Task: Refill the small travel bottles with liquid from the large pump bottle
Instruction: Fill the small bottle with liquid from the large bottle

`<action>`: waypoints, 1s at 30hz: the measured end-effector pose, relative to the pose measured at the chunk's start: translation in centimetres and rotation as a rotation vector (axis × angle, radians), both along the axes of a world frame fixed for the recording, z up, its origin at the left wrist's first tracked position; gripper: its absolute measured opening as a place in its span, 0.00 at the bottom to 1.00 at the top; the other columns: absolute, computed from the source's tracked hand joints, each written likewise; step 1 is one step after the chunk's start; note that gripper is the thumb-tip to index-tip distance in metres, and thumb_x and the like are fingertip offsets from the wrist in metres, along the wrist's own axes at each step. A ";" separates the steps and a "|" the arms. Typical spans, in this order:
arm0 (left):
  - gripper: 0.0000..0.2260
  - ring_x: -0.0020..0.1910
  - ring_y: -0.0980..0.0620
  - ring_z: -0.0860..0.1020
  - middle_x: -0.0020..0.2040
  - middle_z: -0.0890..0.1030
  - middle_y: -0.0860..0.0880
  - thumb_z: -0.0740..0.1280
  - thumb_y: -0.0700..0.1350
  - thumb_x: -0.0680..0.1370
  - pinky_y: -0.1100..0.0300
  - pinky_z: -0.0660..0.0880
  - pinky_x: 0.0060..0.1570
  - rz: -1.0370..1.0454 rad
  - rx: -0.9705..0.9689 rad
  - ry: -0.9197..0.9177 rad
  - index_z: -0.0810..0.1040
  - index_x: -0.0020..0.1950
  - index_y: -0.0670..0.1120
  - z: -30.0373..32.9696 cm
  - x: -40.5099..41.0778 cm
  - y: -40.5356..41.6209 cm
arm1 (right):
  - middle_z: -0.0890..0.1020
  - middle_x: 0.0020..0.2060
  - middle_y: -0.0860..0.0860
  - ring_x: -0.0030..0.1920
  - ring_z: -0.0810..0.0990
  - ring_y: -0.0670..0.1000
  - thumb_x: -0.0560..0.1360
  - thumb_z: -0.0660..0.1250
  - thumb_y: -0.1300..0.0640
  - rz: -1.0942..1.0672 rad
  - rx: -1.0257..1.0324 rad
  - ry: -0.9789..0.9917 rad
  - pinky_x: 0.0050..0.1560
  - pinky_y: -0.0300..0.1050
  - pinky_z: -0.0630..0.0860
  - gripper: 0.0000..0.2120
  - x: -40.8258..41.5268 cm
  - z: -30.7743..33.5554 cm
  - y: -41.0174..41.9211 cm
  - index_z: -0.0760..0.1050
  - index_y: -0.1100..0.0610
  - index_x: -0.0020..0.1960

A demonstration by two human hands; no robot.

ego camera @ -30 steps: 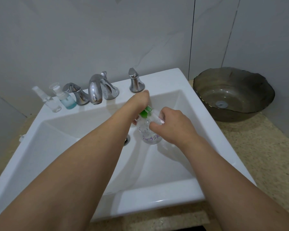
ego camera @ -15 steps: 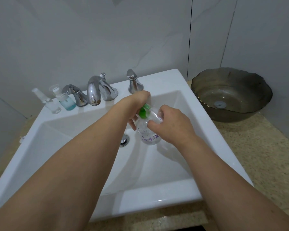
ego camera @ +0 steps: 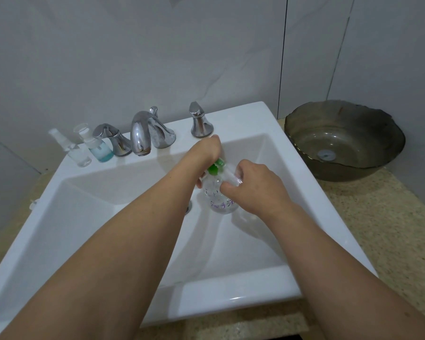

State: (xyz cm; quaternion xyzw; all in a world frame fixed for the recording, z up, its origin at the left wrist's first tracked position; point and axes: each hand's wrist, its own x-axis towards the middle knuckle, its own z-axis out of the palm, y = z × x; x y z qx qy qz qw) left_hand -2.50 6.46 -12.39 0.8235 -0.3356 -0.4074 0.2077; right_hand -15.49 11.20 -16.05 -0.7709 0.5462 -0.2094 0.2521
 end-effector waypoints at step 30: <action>0.32 0.48 0.32 0.81 0.50 0.81 0.37 0.43 0.60 0.81 0.43 0.80 0.43 -0.012 0.057 -0.043 0.76 0.60 0.38 -0.5 0.2 -0.6 | 0.75 0.37 0.48 0.38 0.75 0.54 0.69 0.66 0.43 -0.009 0.016 -0.008 0.36 0.46 0.68 0.16 -0.1 0.0 0.0 0.70 0.55 0.46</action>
